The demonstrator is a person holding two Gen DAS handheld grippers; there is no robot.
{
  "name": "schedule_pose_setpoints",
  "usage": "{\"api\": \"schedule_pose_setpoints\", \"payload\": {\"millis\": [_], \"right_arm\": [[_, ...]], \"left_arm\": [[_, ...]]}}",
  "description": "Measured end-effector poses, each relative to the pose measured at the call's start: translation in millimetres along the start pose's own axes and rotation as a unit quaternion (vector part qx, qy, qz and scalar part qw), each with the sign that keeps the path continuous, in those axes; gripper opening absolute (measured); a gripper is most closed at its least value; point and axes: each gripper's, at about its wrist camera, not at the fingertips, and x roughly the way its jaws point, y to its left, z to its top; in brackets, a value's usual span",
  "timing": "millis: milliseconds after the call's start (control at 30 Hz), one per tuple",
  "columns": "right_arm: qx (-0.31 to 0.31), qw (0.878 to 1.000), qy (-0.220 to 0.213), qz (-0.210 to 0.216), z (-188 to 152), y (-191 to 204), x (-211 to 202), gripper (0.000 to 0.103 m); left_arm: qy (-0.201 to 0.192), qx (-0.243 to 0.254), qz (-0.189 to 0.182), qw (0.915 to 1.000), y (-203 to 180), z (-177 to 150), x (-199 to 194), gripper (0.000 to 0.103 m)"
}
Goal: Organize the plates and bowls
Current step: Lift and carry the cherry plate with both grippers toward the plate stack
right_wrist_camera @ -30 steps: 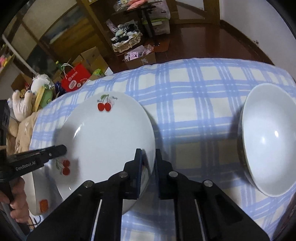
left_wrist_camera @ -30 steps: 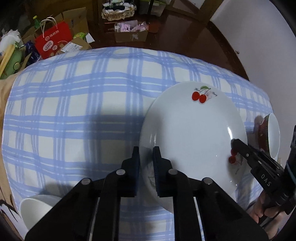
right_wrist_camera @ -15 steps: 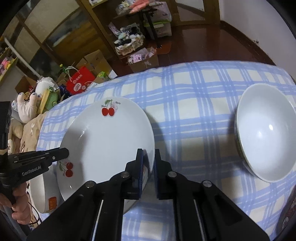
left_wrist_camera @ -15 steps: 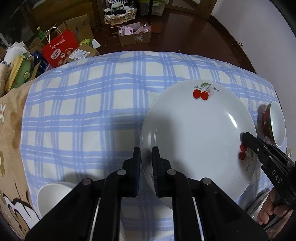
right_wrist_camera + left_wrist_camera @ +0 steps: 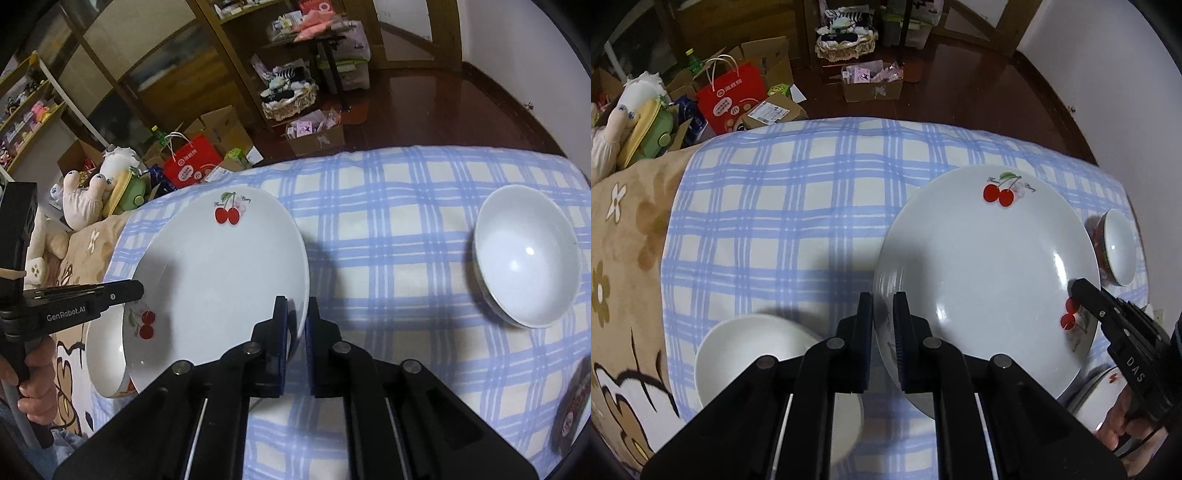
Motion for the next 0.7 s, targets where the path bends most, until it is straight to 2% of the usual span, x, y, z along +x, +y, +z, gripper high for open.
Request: {"api": "schedule_pose_setpoints", "payload": {"millis": [133,300,700], "right_arm": [[0.002,1.0,-0.016,-0.003,-5.2,6.6,-22.4,0.009],[0.02,0.999,-0.025,-0.001,-11.7,4.6,-44.2,0.009],[0.01,0.998,-0.056,0.0,-32.8,14.0,-93.4,0.009]], "left_arm": [[-0.009,0.014,0.007,0.9998,-4.6,-11.6,-16.6,0.011],[-0.03,0.028,-0.018,0.999,-8.7,-25.2,-44.9,0.011],[-0.051,0.026,-0.035,0.9977,-15.3,-49.7,-84.7,0.011]]}}
